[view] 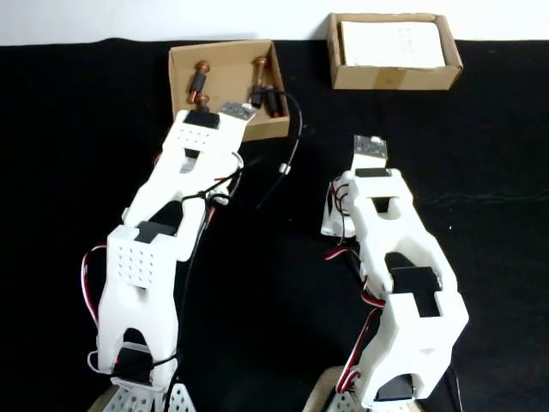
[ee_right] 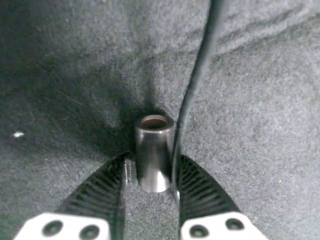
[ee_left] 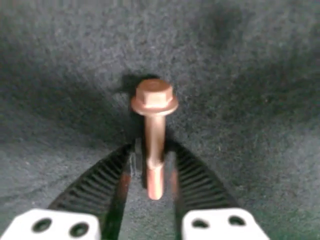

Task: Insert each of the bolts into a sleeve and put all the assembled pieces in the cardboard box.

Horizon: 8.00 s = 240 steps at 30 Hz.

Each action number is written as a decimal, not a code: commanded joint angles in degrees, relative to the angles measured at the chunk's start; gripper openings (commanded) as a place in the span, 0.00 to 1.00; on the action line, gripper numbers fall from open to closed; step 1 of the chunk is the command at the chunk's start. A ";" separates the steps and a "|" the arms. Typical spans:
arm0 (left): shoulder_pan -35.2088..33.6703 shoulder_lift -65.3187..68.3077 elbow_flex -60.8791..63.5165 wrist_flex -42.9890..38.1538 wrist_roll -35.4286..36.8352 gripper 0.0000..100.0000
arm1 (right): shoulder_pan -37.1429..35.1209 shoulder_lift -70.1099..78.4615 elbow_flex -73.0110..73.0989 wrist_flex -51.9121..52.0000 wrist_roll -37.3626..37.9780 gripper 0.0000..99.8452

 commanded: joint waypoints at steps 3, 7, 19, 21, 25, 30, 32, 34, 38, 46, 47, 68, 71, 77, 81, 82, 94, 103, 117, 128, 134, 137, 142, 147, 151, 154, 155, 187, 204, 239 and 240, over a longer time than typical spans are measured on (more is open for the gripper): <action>-0.31 -1.71 -2.42 -1.93 -1.49 0.15 | 0.66 -0.04 0.13 -3.47 -0.18 0.01; -0.31 -1.71 -2.42 -5.36 -1.58 0.15 | 0.66 -0.04 0.13 -3.47 -0.18 0.01; -0.66 -0.75 -1.80 -11.34 -1.67 0.15 | 0.66 -0.04 0.13 -3.47 -0.18 0.01; -0.66 0.48 -1.98 -11.34 -1.67 0.15 | 0.66 -0.04 0.13 -3.38 -0.18 0.01; -0.66 1.10 -2.15 -10.90 -1.41 0.15 | 0.66 -0.04 0.13 -3.38 -0.18 0.01; -0.40 1.36 -2.24 -6.59 -1.41 0.15 | 0.66 -0.04 0.13 -3.38 -0.18 0.01; -0.48 1.45 -2.07 -6.33 -1.32 0.15 | 0.66 -0.04 0.13 -3.38 -0.18 0.01; -0.40 1.54 -1.98 -6.33 -1.32 0.15 | 0.66 -0.04 0.13 -3.38 -0.09 0.01; -0.31 1.63 -2.24 -7.12 -1.32 0.08 | 0.66 -0.04 0.13 -3.38 -0.09 0.01; 0.40 0.04 -3.30 -11.87 -1.32 0.01 | 0.66 -0.04 0.13 -3.56 -0.09 0.01; 0.57 -1.19 -3.91 -11.60 -1.32 0.01 | 0.66 -0.13 0.13 -3.56 -0.09 0.01; 0.75 -79.60 18.59 -1.49 -1.85 0.01 | -16.22 -78.99 20.26 16.04 0.00 0.01; 0.75 -93.41 31.52 -2.81 -1.85 0.01 | -16.57 -91.91 26.59 15.96 0.18 0.01; 0.84 -119.34 59.38 -13.54 -1.76 0.01 | -16.57 -114.15 40.48 15.78 9.67 0.01; 0.92 -131.56 76.62 -27.52 -1.67 0.01 | -16.66 -125.41 51.56 15.08 16.97 0.01; 1.10 -133.49 80.04 -31.47 -1.67 0.01 | -16.66 -127.78 54.46 13.23 18.02 0.01; 7.87 -124.35 68.09 -43.60 -1.23 0.01 | -17.98 -125.93 74.59 -25.98 18.46 0.01; 13.14 -110.99 51.74 -43.87 7.56 0.01 | -25.89 -126.29 81.71 -28.88 10.55 0.01; 13.23 -110.73 53.14 -43.96 23.65 0.01 | -25.98 -126.37 83.65 -28.88 10.55 0.01; 22.81 -110.64 66.59 -50.46 27.25 0.01 | -26.15 -126.37 83.65 -36.26 10.37 0.01; 24.48 -107.65 67.03 -50.20 27.25 0.01 | -26.15 -126.37 83.65 -37.49 10.37 0.01; 24.40 -102.37 67.03 -50.11 27.25 0.01 | -26.15 -126.37 83.65 -37.49 10.37 0.01; 25.10 -97.54 66.95 -50.11 27.34 0.01 | -26.15 -126.37 83.74 -37.49 10.37 0.01; 25.10 -97.27 67.03 -50.11 27.16 0.01 | -26.15 -126.37 83.74 -37.49 10.37 0.01; 25.10 -97.36 68.26 -50.37 22.33 0.01 | -26.07 -126.37 83.74 -37.49 10.37 0.01; 25.19 -97.27 70.81 -50.81 20.40 0.01 | -26.07 -126.37 83.74 -37.49 10.37 0.01; 25.36 -97.27 71.78 -51.08 20.31 0.01 | -26.07 -126.37 83.74 -37.49 10.37 0.01; 11.74 -100.44 32.31 5.80 20.13 0.25 | -18.51 -103.34 57.80 -40.66 10.64 0.01; -25.19 -121.45 75.12 -2.64 -0.62 0.02 | -13.49 -16.40 1.80 -68.79 10.73 0.01; -30.81 -113.10 89.80 -13.63 -0.79 0.14 | -16.92 45.76 -119.16 3.03 17.93 0.22; -30.81 -112.75 90.33 -14.86 -0.79 0.14 | -16.66 44.35 -119.16 5.67 17.76 0.22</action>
